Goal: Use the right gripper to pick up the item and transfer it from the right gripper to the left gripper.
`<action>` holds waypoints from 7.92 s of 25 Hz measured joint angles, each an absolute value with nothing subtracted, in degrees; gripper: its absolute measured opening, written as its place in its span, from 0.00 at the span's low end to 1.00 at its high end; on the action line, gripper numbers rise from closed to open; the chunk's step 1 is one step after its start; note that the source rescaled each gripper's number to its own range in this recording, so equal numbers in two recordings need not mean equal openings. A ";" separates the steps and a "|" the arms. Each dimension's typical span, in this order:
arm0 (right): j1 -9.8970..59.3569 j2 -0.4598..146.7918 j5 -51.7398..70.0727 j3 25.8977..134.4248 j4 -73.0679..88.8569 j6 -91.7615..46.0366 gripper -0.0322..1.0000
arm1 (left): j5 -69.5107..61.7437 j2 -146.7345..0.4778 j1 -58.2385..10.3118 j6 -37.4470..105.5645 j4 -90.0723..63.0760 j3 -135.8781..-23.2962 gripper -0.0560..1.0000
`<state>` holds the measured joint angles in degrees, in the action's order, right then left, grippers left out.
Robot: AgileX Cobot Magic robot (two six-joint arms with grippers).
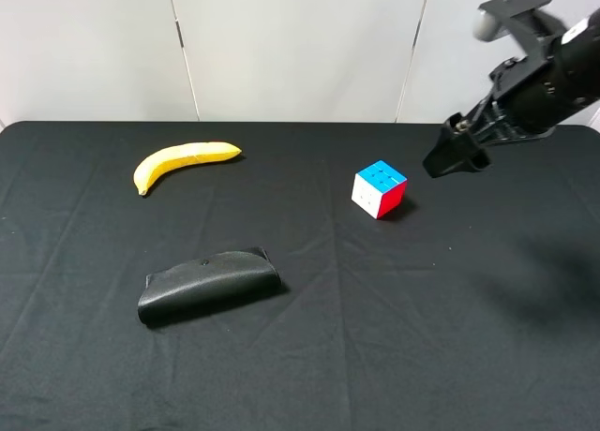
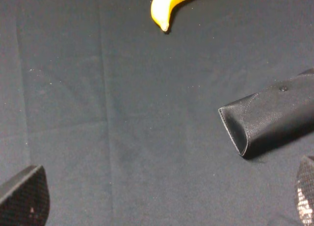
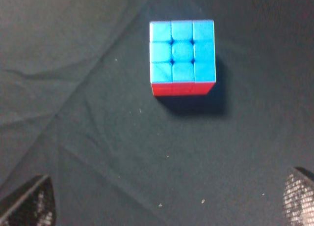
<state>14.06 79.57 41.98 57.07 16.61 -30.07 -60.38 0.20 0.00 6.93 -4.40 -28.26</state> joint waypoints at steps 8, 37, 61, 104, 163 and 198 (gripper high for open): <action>14.25 89.55 45.71 66.59 14.08 -23.64 1.00 | -60.38 0.20 0.00 6.93 -4.40 -28.26 1.00; 18.24 112.29 48.70 80.33 9.90 -17.03 1.00 | -60.38 0.20 0.00 6.93 -4.40 -28.26 1.00; 18.24 117.77 41.36 80.38 12.16 -18.47 1.00 | -60.38 0.20 0.00 6.93 -4.40 -28.26 1.00; 18.24 112.05 43.12 81.60 13.72 -19.12 0.04 | -60.38 0.20 0.00 6.93 -4.40 -28.26 1.00; 43.36 97.36 55.78 81.60 26.13 -15.92 0.04 | -60.26 -3.20 0.00 8.65 -4.40 -30.01 1.00; 33.85 94.70 65.81 86.31 36.29 -28.91 0.04 | -35.28 -55.86 -31.26 23.67 -4.44 -43.62 1.00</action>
<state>33.85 94.70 65.81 86.31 36.29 -28.91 -35.28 -55.86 -31.26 23.67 -4.44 -43.62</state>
